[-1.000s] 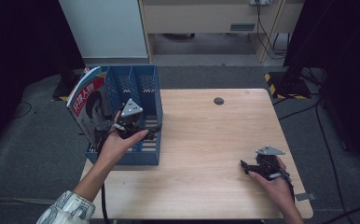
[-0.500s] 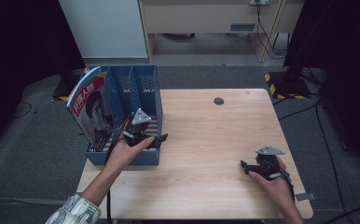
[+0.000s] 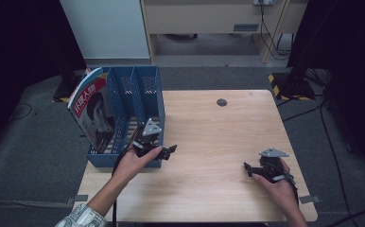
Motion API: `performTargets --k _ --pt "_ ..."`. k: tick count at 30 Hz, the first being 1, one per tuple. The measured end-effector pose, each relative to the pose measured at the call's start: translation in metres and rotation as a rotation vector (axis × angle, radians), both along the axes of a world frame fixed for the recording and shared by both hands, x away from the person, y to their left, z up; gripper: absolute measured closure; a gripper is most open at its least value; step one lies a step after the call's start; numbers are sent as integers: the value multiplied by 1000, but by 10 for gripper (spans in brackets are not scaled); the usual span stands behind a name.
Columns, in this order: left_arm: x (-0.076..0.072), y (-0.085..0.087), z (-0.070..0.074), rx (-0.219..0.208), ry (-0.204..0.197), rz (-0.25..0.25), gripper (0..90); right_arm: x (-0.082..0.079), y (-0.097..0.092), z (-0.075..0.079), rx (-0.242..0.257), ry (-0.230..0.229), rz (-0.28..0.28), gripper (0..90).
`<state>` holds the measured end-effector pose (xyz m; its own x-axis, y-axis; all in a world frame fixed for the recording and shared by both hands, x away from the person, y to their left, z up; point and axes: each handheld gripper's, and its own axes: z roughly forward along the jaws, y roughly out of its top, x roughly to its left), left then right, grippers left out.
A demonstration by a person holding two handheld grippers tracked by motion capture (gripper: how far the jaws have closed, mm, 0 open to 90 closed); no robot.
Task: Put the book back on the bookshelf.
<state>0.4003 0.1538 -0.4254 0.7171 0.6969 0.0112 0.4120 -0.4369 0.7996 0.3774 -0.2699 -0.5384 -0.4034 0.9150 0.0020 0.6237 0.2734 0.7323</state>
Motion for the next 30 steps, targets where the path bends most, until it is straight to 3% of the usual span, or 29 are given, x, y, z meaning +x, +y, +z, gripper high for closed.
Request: performTargets --k 13,21,30 --pt "-11 -34 -13 53 21 -71 29 0 0 0 1 2 1 161" --pt "-21 -63 -32 100 45 -126 29 0 0 0 1 3 0 161" --pt "-30 -81 -52 127 70 -156 33 0 0 0 0 2 0 161"
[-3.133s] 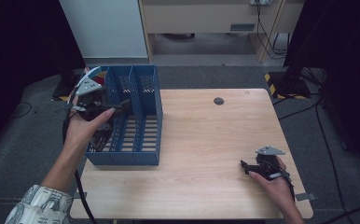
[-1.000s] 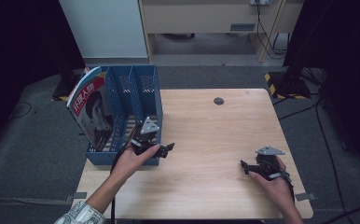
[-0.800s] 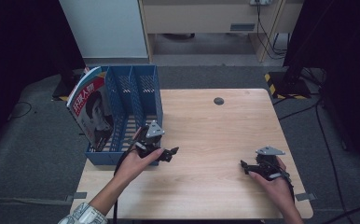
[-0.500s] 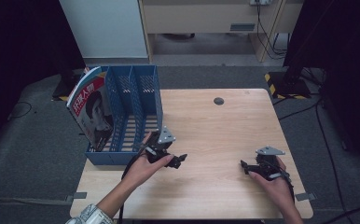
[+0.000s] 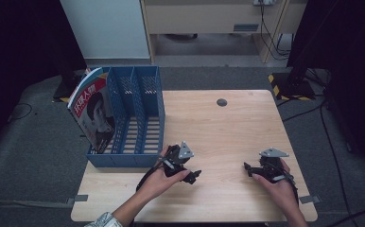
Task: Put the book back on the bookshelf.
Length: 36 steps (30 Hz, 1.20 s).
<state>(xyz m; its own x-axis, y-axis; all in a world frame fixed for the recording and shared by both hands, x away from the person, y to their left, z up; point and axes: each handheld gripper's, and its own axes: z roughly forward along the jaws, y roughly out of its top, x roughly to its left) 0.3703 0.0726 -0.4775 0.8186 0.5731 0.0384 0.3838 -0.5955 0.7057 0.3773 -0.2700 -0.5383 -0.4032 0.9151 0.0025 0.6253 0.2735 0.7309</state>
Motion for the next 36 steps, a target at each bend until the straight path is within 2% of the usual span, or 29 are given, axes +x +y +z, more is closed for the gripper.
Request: performTargets --k 4,19,23,26,31,36 --pt "-3 -6 -6 15 9 -12 34 0 0 0 0 0 0 161" --pt "-9 -18 -23 28 30 -26 37 0 0 0 1 0 1 161" --pt "-10 -19 -28 20 22 1 42 0 0 0 0 0 1 161" --pt "-8 -19 -29 -32 8 48 50 0 0 0 0 0 1 161" --pt "-3 -21 -35 -6 21 53 50 0 0 0 1 0 2 160" --pt "5 -24 -37 -16 36 73 50 0 0 0 1 0 2 160"
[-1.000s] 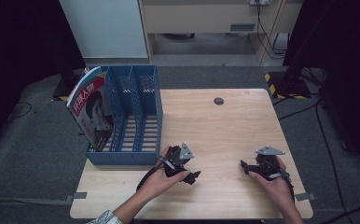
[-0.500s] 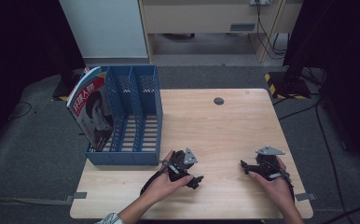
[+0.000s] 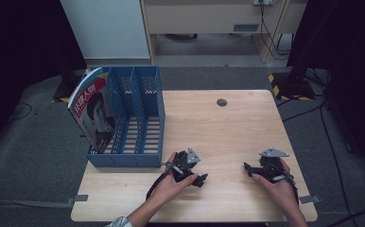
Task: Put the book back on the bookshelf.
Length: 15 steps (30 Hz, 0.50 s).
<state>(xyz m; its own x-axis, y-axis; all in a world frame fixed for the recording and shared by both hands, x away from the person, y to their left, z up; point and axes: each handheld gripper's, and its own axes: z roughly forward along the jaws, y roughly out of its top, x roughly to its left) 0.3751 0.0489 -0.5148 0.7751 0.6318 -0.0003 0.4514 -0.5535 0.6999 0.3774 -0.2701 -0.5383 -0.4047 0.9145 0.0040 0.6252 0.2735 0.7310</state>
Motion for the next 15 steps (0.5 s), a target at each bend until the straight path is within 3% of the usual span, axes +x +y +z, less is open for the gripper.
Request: performTargets --k 9,12,15 --pt "14 -16 -8 1 3 30 53 0 0 0 0 0 0 160" --pt "18 -18 -10 -16 4 50 54 0 0 0 0 0 1 160" --pt "21 -18 -14 4 7 56 54 0 0 0 0 0 1 159"
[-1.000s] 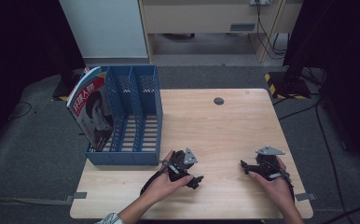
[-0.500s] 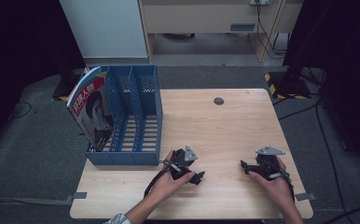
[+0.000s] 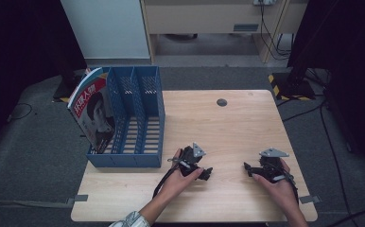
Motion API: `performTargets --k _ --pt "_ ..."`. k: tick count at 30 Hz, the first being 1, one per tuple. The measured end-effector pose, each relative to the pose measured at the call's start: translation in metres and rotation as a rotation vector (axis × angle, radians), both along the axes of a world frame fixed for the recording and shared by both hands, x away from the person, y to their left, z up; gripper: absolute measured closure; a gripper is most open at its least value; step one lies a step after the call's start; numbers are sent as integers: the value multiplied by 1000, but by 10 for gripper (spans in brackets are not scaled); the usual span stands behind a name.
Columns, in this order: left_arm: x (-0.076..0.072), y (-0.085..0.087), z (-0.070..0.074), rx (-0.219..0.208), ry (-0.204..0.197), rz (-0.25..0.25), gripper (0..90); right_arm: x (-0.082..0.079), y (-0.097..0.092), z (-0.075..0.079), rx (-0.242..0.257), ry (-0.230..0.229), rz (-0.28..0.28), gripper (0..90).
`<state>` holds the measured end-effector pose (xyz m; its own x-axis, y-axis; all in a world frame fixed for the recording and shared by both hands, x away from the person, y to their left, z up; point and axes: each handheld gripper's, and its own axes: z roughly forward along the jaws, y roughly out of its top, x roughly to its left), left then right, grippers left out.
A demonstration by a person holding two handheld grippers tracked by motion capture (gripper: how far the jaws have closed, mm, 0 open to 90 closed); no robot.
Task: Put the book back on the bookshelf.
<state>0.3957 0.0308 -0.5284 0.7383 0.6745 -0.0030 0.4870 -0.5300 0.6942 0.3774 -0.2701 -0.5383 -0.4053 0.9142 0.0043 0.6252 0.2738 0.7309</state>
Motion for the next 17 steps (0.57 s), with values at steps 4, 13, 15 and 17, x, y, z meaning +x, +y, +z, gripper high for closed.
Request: performTargets --k 4,13,15,17 --pt "1 1 -7 4 4 12 48 0 0 0 -1 -1 -1 159" --pt "1 3 -9 -11 -12 15 33 0 0 0 -1 -3 -2 160" --pt "2 3 -9 -12 -11 14 31 0 0 0 -1 -2 -1 159" --pt "2 3 -9 -12 -11 14 31 0 0 0 -1 -2 -1 160"
